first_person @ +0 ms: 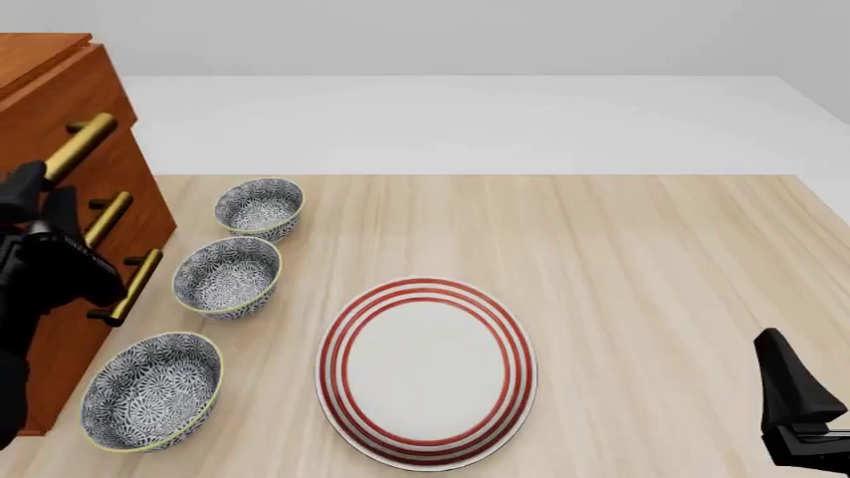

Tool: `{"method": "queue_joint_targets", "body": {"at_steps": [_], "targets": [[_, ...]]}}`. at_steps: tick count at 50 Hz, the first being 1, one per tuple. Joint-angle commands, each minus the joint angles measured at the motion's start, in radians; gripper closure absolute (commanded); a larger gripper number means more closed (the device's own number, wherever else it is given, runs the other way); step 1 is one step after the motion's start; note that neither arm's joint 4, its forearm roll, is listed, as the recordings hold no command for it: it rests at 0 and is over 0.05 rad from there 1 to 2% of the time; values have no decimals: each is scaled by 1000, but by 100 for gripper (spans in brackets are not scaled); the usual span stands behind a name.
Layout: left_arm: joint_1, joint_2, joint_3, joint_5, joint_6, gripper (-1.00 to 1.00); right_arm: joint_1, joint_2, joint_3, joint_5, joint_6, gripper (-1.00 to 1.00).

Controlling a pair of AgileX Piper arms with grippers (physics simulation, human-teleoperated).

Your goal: Open the top drawer of the cabinet.

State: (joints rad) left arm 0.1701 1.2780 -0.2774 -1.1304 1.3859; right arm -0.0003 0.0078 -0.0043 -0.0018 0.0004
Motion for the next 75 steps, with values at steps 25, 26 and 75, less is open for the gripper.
{"method": "queue_joint_targets", "body": {"at_steps": [25,26,75], "targets": [[-113,-22,-27,79,38,100,0,0,0,0,0,-100],[-113,-22,-27,79,38,100,0,0,0,0,0,-100],[-125,-29,-28,88,29,100,0,0,0,0,0,-100]]}}
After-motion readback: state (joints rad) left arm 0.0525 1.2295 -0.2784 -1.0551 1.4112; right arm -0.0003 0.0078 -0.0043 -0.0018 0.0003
